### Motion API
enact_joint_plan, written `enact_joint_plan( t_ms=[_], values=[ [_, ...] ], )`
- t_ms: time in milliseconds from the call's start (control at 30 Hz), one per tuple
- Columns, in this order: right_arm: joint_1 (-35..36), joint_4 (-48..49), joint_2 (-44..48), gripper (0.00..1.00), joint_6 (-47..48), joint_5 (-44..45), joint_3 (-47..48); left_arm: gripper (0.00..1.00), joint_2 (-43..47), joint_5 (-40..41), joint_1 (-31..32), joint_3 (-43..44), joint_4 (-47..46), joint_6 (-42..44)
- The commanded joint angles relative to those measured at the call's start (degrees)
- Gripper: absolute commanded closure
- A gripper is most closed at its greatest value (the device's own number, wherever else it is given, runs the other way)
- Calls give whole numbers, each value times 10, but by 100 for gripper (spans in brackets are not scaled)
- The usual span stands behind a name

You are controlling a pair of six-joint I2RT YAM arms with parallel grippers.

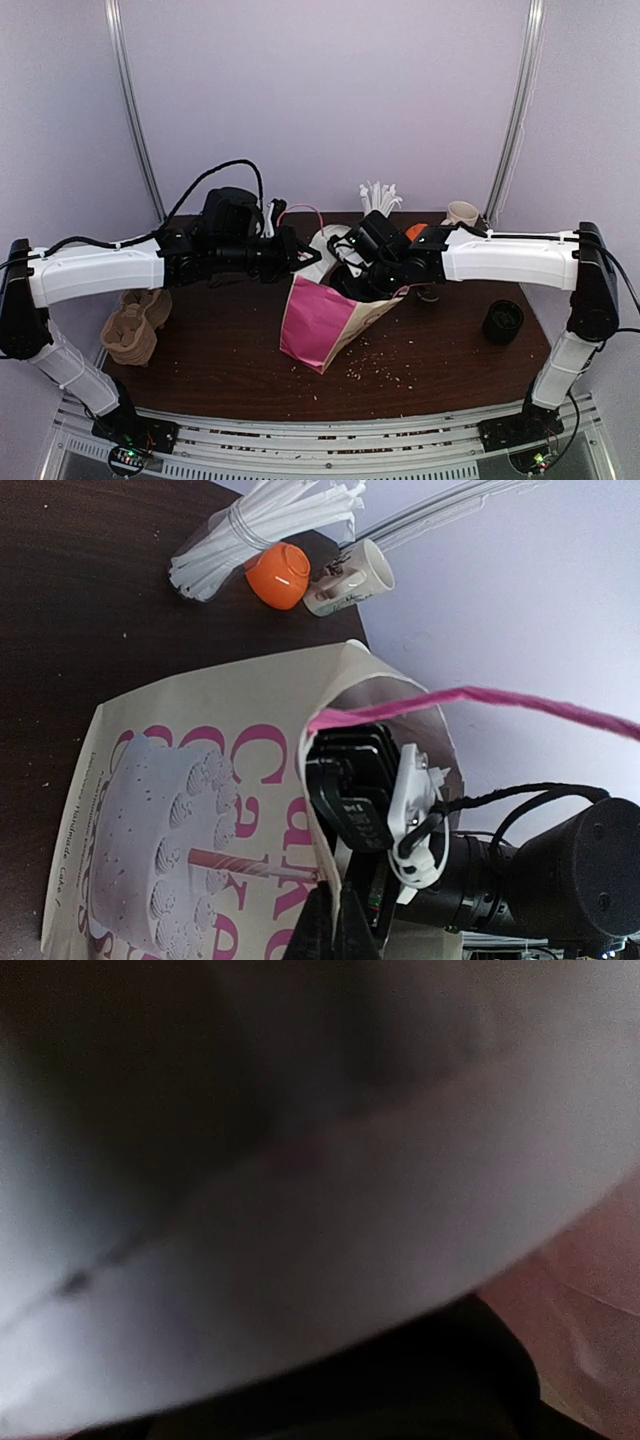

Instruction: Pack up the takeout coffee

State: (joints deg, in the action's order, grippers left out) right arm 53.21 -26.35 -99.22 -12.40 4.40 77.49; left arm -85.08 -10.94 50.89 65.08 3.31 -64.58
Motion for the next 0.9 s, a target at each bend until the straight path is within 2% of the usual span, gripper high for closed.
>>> enact_joint_plan(
  t_ms=[0,667,867],
  values=[
    [-11,-18,-36,16,-19,12,7,100,16,-36,0,-6,-34,15],
    [-15,-81,-125,16,-6,-48,35,100,15,-37,-14,-13,-27,34],
    [-15,-77,-124,17,-7,-54,22,100,11,-35,-15,-13,-24,38]
  ],
)
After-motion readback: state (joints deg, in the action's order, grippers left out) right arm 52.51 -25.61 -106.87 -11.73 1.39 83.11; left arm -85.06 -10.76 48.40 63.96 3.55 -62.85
